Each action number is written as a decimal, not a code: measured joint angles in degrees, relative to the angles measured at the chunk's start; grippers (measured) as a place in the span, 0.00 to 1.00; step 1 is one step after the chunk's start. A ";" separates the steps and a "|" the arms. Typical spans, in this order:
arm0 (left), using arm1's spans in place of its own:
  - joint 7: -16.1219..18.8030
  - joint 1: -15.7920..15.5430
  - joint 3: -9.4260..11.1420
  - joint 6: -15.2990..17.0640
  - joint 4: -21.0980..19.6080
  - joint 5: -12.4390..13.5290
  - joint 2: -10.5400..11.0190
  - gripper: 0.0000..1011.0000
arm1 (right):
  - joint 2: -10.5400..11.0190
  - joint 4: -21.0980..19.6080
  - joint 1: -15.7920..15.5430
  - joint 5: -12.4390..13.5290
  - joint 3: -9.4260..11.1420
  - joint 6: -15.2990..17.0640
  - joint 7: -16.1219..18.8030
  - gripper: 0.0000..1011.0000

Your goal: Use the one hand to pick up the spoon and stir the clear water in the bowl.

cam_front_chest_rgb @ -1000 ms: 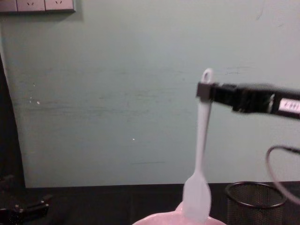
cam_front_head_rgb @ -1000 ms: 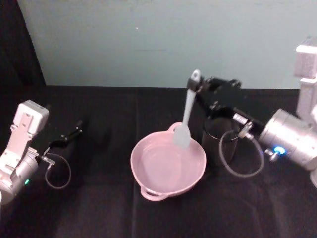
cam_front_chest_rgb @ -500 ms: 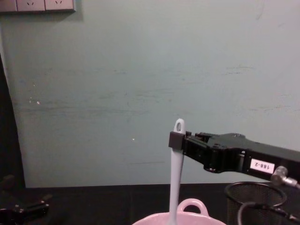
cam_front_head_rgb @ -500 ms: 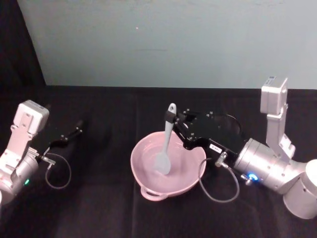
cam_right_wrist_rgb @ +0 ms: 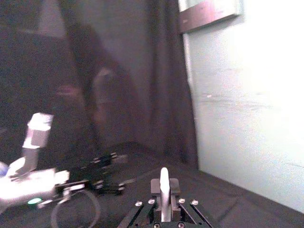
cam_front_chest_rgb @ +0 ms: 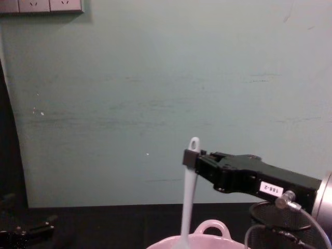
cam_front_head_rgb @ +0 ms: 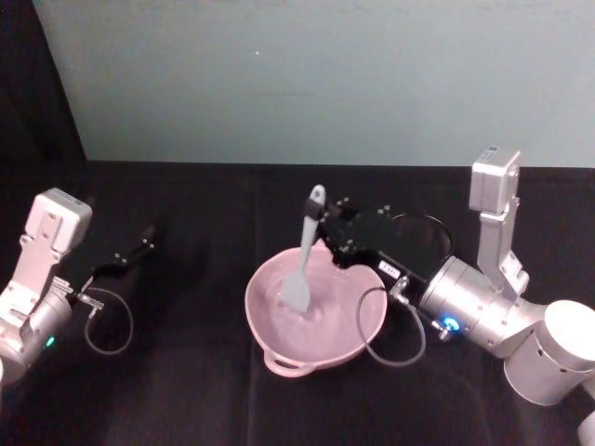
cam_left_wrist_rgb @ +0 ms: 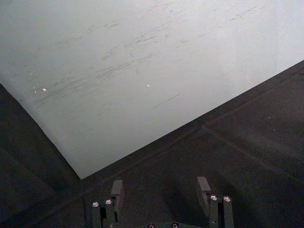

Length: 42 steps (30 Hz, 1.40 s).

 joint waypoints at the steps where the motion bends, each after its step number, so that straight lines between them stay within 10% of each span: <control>1: 0.00 0.00 0.00 0.00 0.00 0.00 0.00 0.99 | -0.20 0.39 0.08 -0.13 0.28 -0.28 -0.26 0.11; 18: 0.00 0.00 0.00 0.00 0.00 0.00 0.00 0.99 | 1.86 -1.91 -2.59 -4.23 4.79 -0.79 -3.27 0.11; 42: 0.00 0.00 0.00 0.00 0.00 0.00 0.00 0.99 | 1.57 -7.80 -6.39 -4.37 1.94 0.04 -0.26 0.11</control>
